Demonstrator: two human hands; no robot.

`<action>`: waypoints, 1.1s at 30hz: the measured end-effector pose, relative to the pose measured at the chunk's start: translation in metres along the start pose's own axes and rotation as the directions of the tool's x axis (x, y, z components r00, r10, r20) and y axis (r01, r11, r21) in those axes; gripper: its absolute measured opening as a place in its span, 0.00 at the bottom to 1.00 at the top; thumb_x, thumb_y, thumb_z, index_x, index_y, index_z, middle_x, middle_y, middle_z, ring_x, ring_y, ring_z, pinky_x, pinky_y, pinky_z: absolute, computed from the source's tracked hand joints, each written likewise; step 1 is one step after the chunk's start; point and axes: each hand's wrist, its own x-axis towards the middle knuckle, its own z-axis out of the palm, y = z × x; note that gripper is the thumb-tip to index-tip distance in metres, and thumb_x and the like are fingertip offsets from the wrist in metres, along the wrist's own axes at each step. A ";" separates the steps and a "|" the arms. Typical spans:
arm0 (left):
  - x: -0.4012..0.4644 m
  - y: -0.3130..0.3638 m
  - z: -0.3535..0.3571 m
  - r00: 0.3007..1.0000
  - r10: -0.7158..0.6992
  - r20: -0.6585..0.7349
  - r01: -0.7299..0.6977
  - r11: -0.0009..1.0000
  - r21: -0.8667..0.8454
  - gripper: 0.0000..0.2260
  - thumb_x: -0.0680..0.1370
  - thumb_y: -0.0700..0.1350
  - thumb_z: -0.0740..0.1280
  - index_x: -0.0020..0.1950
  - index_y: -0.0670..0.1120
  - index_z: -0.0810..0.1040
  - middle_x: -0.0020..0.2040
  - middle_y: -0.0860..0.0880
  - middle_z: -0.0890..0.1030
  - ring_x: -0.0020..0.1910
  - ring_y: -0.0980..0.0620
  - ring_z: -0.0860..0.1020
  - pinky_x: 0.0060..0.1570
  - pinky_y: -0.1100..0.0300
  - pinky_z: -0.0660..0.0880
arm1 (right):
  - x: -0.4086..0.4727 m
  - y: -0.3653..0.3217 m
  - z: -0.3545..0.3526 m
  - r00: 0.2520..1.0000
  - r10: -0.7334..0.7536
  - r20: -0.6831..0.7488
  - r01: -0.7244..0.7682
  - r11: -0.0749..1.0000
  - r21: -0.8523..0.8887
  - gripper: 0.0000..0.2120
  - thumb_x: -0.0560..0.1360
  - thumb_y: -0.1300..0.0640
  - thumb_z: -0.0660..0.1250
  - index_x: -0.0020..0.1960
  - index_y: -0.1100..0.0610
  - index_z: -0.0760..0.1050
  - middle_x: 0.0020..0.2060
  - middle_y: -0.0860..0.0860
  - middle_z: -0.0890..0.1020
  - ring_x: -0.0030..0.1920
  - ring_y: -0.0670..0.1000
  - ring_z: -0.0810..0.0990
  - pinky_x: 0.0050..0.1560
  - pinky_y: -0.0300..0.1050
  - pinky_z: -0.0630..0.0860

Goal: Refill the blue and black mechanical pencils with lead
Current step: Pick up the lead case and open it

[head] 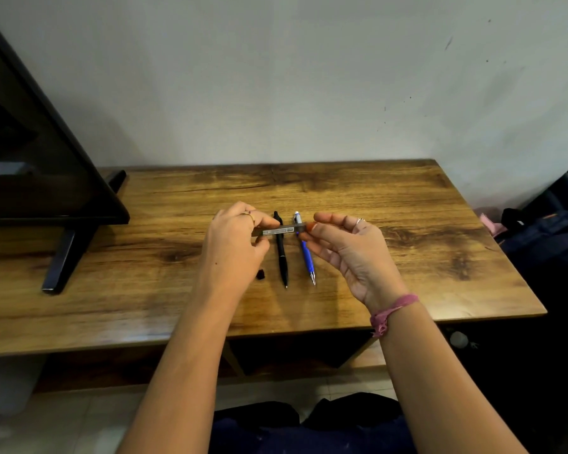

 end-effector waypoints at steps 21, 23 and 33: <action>0.000 -0.010 0.004 0.996 -0.093 -0.003 0.087 0.942 -0.323 0.15 0.68 0.37 0.75 0.45 0.57 0.81 0.44 0.57 0.82 0.41 0.61 0.80 0.41 0.70 0.76 | 0.001 -0.011 0.000 0.975 -0.202 0.088 0.210 0.973 -0.094 0.08 0.73 0.67 0.70 0.52 0.60 0.80 0.45 0.55 0.85 0.48 0.54 0.85 0.41 0.43 0.83; 0.000 -0.011 0.003 0.996 -0.091 0.000 0.086 0.939 -0.333 0.16 0.68 0.37 0.76 0.44 0.58 0.80 0.44 0.57 0.82 0.41 0.62 0.80 0.40 0.73 0.75 | 0.001 -0.010 0.001 0.964 -0.249 0.094 0.260 0.955 -0.143 0.08 0.74 0.67 0.69 0.51 0.59 0.80 0.45 0.55 0.85 0.48 0.52 0.85 0.41 0.43 0.82; -0.001 -0.011 0.003 0.990 -0.135 0.043 0.141 0.900 -0.412 0.18 0.67 0.37 0.77 0.41 0.61 0.78 0.42 0.58 0.83 0.42 0.62 0.81 0.42 0.70 0.77 | 0.003 -0.001 0.010 0.860 -0.498 0.109 0.505 0.800 -0.324 0.08 0.75 0.65 0.69 0.49 0.53 0.80 0.43 0.52 0.86 0.47 0.51 0.85 0.46 0.43 0.82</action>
